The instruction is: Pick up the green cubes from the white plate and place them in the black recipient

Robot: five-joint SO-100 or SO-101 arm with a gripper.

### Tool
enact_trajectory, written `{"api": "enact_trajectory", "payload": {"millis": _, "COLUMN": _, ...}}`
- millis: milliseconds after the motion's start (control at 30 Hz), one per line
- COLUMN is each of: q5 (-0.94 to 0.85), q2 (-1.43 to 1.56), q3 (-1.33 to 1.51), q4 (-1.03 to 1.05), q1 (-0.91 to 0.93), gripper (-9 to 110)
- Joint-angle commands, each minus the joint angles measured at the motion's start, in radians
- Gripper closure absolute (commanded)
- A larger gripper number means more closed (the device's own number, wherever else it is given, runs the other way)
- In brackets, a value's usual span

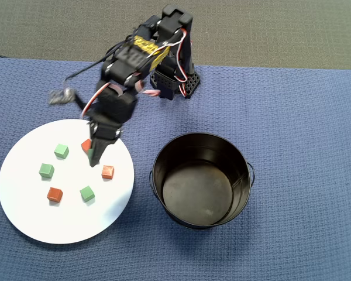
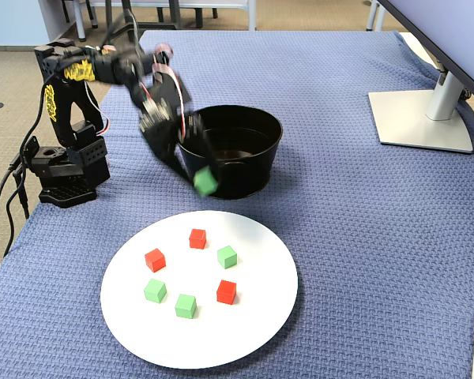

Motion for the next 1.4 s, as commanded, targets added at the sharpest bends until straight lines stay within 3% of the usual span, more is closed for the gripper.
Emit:
{"api": "enact_trajectory", "payload": {"millis": 0, "q5": 0.311, "q2": 0.14, "q3": -0.077, "q4": 0.054, "q1": -0.143, "gripper": 102}}
{"api": "enact_trajectory", "payload": {"millis": 267, "q5": 0.568, "q2": 0.183, "q3": -0.002, "q4": 0.072, "q1": -0.566, "gripper": 102}}
{"api": "enact_trajectory", "payload": {"millis": 467, "q5": 0.598, "q2": 0.117, "q3": 0.069, "q4": -0.005, "q1": -0.765, "gripper": 101}}
{"api": "enact_trajectory", "payload": {"millis": 533, "q5": 0.577, "q2": 0.098, "q3": 0.081, "q4": -0.012, "q1": -0.795, "gripper": 84}}
{"api": "enact_trajectory", "payload": {"millis": 600, "q5": 0.575, "q2": 0.087, "q3": 0.069, "q4": -0.011, "q1": -0.795, "gripper": 77}}
{"api": "enact_trajectory", "payload": {"millis": 767, "q5": 0.499, "q2": 0.094, "q3": 0.043, "q4": -0.031, "q1": -0.735, "gripper": 78}}
{"api": "enact_trajectory", "payload": {"millis": 1000, "q5": 0.002, "q2": -0.006, "q3": -0.287, "q4": 0.325, "q1": -0.457, "gripper": 80}}
{"api": "enact_trajectory", "payload": {"millis": 1200, "q5": -0.394, "q2": -0.037, "q3": -0.23, "q4": 0.166, "q1": -0.126, "gripper": 79}}
{"api": "enact_trajectory", "payload": {"millis": 1367, "q5": -0.451, "q2": -0.192, "q3": -0.215, "q4": -0.003, "q1": 0.046, "gripper": 79}}
